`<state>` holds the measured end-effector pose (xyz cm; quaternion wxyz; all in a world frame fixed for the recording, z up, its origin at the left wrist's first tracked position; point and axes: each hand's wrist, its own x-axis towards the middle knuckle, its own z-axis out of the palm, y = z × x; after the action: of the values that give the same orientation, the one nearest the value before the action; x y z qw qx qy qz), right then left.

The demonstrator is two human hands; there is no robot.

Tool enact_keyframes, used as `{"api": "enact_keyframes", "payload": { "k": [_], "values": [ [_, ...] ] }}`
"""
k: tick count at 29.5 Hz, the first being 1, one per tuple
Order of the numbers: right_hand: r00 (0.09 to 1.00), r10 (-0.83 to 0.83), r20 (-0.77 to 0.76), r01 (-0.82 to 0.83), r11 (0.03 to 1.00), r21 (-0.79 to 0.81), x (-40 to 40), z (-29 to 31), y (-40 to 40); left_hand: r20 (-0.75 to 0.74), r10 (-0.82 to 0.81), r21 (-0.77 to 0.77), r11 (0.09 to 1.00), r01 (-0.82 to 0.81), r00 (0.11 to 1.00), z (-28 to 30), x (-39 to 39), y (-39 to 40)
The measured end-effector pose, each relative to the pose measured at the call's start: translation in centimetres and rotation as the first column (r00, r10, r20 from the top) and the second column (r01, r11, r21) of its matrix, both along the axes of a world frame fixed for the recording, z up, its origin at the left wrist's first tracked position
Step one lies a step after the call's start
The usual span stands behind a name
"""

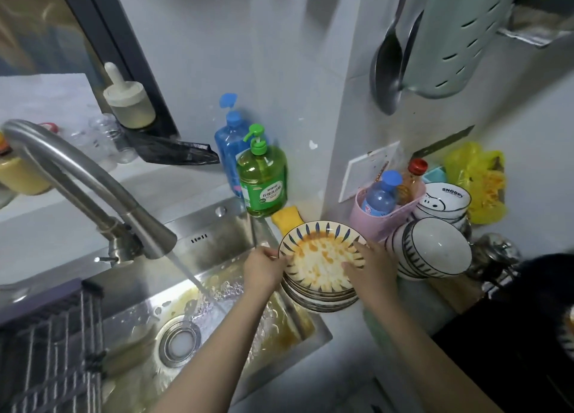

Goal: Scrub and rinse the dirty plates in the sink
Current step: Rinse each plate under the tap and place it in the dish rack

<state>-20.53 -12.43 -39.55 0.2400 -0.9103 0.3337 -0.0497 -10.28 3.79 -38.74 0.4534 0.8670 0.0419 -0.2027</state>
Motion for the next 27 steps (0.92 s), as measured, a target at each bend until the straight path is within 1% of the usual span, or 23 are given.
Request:
{"api": "enact_keyframes", "payload": {
  "k": [1,5,9,11,13,16,23,27],
  "values": [
    [1.000,-0.030,-0.004,0.030,0.998,0.048,-0.2,-0.3,-0.4,-0.042,0.009,-0.015,1.000,-0.009,0.999,-0.2,0.1,-0.4],
    [0.987,-0.112,0.112,0.090,0.979,0.184,-0.1,0.2,-0.4,-0.145,0.061,-0.087,0.993,-0.074,0.988,0.5,0.4,-0.7],
    [0.962,-0.198,0.189,0.130,0.938,0.322,-0.2,0.5,-0.3,-0.189,0.099,-0.152,0.980,-0.129,0.977,0.0,0.5,-0.8],
    [0.947,-0.228,0.225,0.139,0.925,0.353,-0.6,0.5,-0.1,-0.210,0.125,-0.212,0.963,-0.170,0.970,-0.7,0.6,-0.7],
    [0.917,-0.293,0.270,0.170,0.900,0.401,-0.8,0.9,0.3,-0.218,0.144,-0.242,0.950,-0.197,0.965,-1.6,0.9,-0.8],
    [0.887,-0.343,0.310,0.191,0.883,0.429,-0.8,2.0,0.7,-0.200,0.181,-0.285,0.929,-0.234,0.963,-0.9,0.8,-1.0],
    [0.869,-0.296,0.396,0.116,0.901,0.418,1.1,3.1,3.4,-0.266,0.283,-0.440,0.815,-0.377,0.922,1.1,1.0,2.8],
    [0.870,-0.219,0.441,-0.020,0.879,0.477,3.4,3.4,7.3,-0.347,0.379,-0.458,0.730,-0.508,0.858,1.1,1.3,8.3]
  ]
}}
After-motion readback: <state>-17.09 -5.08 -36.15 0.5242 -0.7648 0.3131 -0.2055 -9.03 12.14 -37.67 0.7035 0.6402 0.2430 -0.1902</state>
